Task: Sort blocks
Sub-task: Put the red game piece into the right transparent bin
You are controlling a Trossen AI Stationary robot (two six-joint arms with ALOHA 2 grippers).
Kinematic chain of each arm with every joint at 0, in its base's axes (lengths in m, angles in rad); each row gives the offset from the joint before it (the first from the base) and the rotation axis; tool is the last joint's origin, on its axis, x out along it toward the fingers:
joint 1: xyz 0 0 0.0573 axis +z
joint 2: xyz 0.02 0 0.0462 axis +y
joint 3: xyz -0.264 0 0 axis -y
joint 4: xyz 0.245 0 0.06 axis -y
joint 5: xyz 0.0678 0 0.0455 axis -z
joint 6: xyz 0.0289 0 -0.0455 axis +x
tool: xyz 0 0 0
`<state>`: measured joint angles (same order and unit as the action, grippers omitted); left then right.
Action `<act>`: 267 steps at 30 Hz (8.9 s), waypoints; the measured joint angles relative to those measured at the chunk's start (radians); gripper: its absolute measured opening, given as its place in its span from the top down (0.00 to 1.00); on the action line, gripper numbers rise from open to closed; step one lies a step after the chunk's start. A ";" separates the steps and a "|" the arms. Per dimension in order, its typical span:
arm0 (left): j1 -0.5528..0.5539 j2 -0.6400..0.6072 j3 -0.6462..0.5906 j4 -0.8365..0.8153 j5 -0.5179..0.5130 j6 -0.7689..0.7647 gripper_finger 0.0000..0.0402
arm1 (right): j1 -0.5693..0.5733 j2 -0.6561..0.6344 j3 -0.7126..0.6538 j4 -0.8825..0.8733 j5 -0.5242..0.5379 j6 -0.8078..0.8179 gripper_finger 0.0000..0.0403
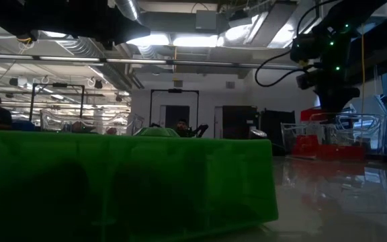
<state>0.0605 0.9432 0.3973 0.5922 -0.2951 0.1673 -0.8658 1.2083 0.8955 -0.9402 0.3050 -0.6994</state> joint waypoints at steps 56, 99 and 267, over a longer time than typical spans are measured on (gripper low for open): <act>0.000 0.000 0.000 0.023 0.000 0.000 0.99 | 0.271 0.153 0.034 0.612 -0.298 0.044 0.40; 0.020 0.000 0.000 -0.001 -0.004 0.023 0.99 | 0.207 0.982 0.827 0.461 -0.333 0.017 0.40; 0.022 0.000 0.000 -0.026 -0.004 -0.011 0.99 | -0.005 0.019 0.103 -0.055 -0.017 0.147 0.21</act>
<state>0.0822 0.9431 0.3972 0.5663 -0.2989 0.1562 -0.8707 1.2278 0.9985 -0.9949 0.2878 -0.5527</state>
